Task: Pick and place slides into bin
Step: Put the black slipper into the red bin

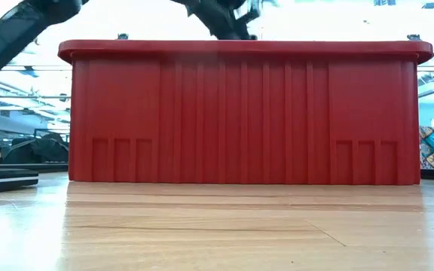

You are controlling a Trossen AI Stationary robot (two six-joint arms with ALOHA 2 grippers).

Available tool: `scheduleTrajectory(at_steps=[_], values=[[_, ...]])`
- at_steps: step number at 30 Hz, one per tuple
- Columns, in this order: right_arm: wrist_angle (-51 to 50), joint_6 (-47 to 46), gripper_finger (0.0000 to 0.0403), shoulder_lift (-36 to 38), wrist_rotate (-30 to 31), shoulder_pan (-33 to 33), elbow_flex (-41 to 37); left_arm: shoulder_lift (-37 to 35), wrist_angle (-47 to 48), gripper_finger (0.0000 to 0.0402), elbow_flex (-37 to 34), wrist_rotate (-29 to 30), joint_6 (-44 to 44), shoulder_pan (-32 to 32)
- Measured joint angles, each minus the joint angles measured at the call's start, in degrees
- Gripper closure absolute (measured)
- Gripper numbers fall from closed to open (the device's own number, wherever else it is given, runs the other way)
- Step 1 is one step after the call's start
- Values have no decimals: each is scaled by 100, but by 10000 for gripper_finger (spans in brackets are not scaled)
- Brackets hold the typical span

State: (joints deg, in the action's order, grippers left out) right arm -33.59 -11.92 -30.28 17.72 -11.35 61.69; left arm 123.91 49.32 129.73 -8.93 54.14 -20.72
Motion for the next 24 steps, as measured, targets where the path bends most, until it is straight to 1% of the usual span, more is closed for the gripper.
scheduleTrajectory(at_steps=[3, 4, 6, 8, 10, 11, 12, 13, 14, 16, 18, 19, 21, 24], values=[[-9, 63, 403, 0, 4, 0, 0, -637, -12, 236, 0, -66, 330, 174], [-8, 63, 403, 0, 6, 0, 0, -897, -13, 252, 0, -174, 389, 217], [-6, 102, 403, 0, 7, 0, 0, -1352, 31, 288, 2, -621, 349, 287], [-6, 251, 403, 0, 2, 0, 0, -1789, 117, 330, 4, -1405, -160, 269], [-3, 455, 403, 0, -134, 0, 0, -2162, 110, 374, 7, -2419, -1031, 200], [-5, 580, 403, 0, -214, 0, 0, -2309, 136, 387, 7, -2983, -1540, 162], [-5, 721, 403, 0, -296, 0, 0, -2435, 166, 393, 9, -3392, -2013, 162], [-3, 848, 403, -9, -321, -2, 0, -2566, 230, 395, -18, -3557, -2354, 192], [-3, 968, 403, -20, -410, -2, 0, -2698, 394, 397, -112, -3468, -2514, 281], [11, 1128, 403, -31, -582, -2, 0, -2962, 726, 400, -468, -3069, -2574, 556], [50, 1222, 403, -37, -708, -2, 0, -3179, 715, 401, -1064, -2884, -2686, 832], [50, 1247, 403, -35, -793, -2, 0, -3308, 510, 401, -1468, -2815, -2910, 975], [62, 1274, 403, -37, -975, -2, 0, -3562, -244, 401, -2335, -2589, -3576, 1261], [107, 1284, 403, -41, -1247, -2, -28, -3995, -1944, 401, -3739, -2152, -4501, 1720]])
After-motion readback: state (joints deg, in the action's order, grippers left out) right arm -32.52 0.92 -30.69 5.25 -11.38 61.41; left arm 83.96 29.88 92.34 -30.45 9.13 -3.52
